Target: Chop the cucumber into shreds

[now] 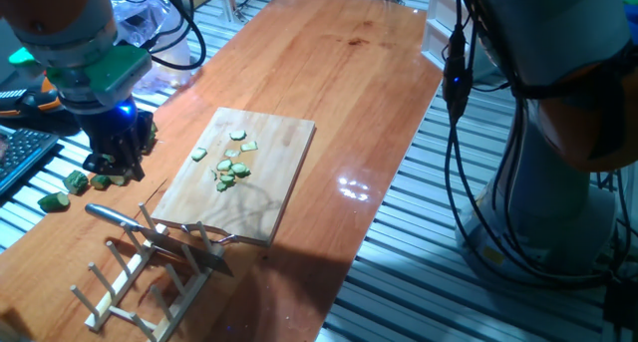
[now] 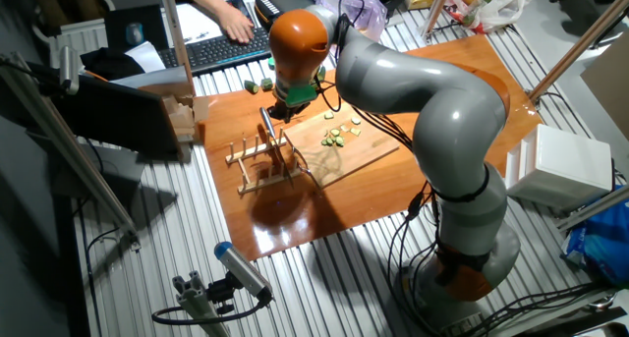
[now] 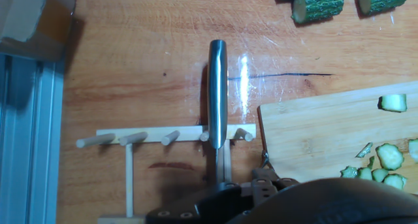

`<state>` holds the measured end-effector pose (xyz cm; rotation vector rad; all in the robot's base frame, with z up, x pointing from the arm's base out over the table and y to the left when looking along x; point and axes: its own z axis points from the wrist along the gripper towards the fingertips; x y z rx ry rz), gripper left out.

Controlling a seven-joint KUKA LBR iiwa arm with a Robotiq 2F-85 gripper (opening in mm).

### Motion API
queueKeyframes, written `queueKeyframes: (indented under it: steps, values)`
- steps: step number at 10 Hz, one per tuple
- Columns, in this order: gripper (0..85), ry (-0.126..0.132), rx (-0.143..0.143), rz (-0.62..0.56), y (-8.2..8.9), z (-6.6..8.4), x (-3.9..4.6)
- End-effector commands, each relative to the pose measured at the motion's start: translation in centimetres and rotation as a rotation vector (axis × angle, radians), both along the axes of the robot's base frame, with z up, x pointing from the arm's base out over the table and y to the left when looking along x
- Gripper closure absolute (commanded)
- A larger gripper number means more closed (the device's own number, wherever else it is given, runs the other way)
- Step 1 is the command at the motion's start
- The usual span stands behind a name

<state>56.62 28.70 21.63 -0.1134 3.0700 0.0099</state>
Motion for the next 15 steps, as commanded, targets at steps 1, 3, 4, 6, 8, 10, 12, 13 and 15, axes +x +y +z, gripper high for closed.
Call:
queueKeyframes:
  steps: [1, 3, 4, 6, 8, 10, 12, 13, 15]
  values:
    - [85.0, 0.001, 0.000, -0.001, 0.02, -0.02, 0.00]
    - [85.0, 0.007, 0.002, -0.003, -0.02, 0.01, -0.09]
    - [85.0, 0.011, 0.005, -0.003, -0.08, 0.02, -0.16]
    - [85.0, 0.009, 0.002, -0.003, -0.08, 0.03, -0.15]
    - [85.0, 0.012, 0.007, -0.001, -0.04, 0.04, -0.11]
    - [85.0, 0.021, 0.005, 0.002, -0.08, 0.16, -0.10]
    - [85.0, 0.032, -0.002, 0.006, -0.08, 0.45, -0.10]
    - [85.0, 0.033, -0.008, 0.006, -0.03, 0.55, -0.09]
    - [85.0, 0.041, -0.008, 0.005, 0.24, 0.64, -0.11]
